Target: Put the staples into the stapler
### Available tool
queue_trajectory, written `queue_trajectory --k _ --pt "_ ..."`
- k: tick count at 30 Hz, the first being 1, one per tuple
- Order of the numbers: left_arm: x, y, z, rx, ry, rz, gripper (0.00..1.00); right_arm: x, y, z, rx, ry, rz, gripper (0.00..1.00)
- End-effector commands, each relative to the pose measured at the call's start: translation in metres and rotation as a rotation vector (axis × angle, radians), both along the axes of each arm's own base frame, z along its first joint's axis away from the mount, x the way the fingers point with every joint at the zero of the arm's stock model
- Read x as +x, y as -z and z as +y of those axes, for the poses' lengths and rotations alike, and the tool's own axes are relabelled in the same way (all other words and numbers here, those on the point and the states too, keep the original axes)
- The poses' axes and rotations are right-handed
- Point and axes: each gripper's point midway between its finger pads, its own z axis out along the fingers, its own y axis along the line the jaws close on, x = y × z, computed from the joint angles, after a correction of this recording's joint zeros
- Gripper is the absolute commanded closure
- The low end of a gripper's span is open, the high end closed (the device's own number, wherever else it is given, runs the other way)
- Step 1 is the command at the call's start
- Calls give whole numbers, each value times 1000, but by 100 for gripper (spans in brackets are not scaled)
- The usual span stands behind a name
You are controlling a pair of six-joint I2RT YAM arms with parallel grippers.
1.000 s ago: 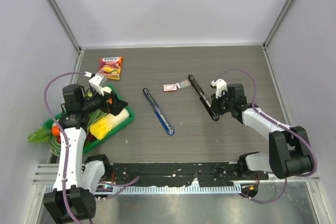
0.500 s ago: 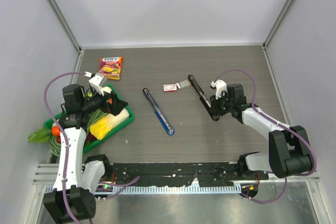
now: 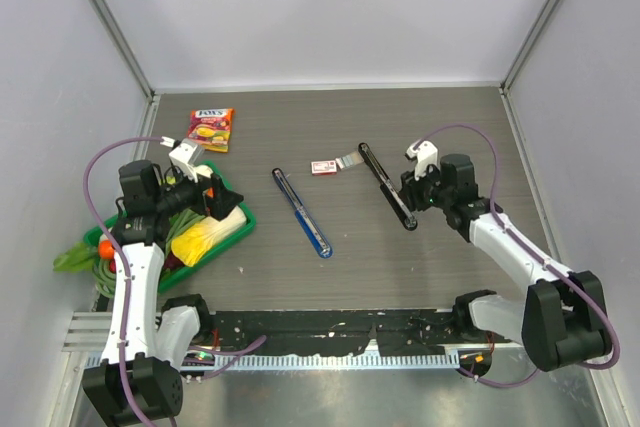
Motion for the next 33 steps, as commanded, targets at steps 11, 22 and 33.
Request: queue_trajectory --k 11,22,33 --pt "2 -11 1 -9 6 -52 0 123 -30 92 -90 -22 -40 58" --pt "4 -8 2 -6 4 -44 0 169 10 127 -86 24 120 63" --pt "4 -9 3 -11 -2 -43 0 160 45 141 -157 13 176 64"
